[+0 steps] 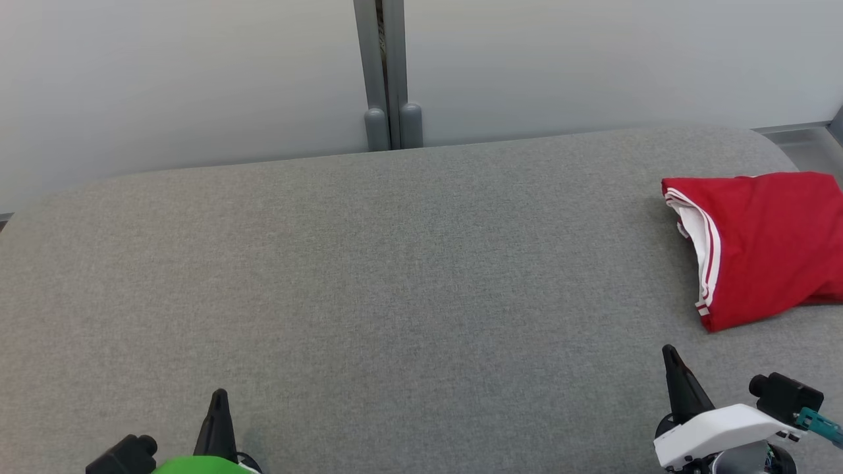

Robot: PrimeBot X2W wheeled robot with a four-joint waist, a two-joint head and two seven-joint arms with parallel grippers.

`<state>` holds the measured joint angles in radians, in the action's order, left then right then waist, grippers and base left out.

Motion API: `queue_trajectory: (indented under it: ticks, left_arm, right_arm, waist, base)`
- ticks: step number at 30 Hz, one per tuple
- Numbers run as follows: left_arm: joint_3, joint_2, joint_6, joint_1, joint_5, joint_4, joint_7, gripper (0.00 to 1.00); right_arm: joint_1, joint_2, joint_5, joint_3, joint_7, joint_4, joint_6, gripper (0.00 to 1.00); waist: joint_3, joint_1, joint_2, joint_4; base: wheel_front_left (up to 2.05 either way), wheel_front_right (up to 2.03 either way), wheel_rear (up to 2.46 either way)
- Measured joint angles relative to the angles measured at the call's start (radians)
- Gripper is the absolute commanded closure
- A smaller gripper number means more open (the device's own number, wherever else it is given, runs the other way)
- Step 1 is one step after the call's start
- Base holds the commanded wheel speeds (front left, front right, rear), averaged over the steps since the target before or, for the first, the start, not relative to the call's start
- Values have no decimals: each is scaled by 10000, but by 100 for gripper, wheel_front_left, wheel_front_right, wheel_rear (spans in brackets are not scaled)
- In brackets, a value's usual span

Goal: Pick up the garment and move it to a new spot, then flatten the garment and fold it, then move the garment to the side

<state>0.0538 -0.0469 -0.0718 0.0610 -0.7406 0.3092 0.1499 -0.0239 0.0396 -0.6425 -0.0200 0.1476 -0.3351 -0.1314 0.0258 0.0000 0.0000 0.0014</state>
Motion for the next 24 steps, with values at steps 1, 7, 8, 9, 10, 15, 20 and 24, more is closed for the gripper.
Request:
queue_trajectory:
  ticks: [1, 7, 8, 9, 10, 15, 20, 24]
  left_arm:
    - [-31, 0, -2, -28, -123, -15, -59, 100]
    - [-188, 0, -63, -163, -874, -73, -270, 100]
    - [-205, 0, -77, -182, -1005, -82, -320, 100]
    - [-226, 0, -79, -212, -1150, -88, -359, 100]
    - [-245, 0, -88, -240, -1296, -102, -403, 100]
    - [-362, 0, -125, -355, -1868, -132, -581, 100]
    - [-481, 0, -161, -436, -2389, -157, -719, 100]
    - [-546, 0, -174, -549, -2807, -188, -876, 100]
  right_arm:
    - [-18, 0, -144, -15, -59, 12, 0, 100]
    - [-86, 4, -991, -90, -278, 84, 0, 100]
    - [-91, 6, -1150, -104, -326, 102, 0, 100]
    - [-101, 6, -1290, -115, -345, 115, 0, 100]
    - [-117, 8, -1427, -130, -399, 128, 0, 100]
    - [-171, 12, -2059, -198, -566, 186, 0, 100]
    - [-206, 15, -2661, -257, -732, 238, 0, 100]
    - [-287, 17, -3141, -303, -861, 290, 0, 100]
  waist:
    - [-3, 0, 0, 0]
    - [-20, 0, 0, -1]
    - [-23, 0, 0, -1]
    - [-26, 0, 0, -1]
    - [-29, 0, 0, -1]
    - [-43, 0, 0, -2]
    - [-57, 0, 0, -3]
    - [-68, 0, 0, -3]
  base:
    - [0, 0, 0]
    - [0, 0, 0]
    - [0, 0, 0]
    - [0, 0, 0]
    - [0, 0, 0]
    - [0, 0, 0]
    - [0, 0, 0]
    - [0, 0, 0]
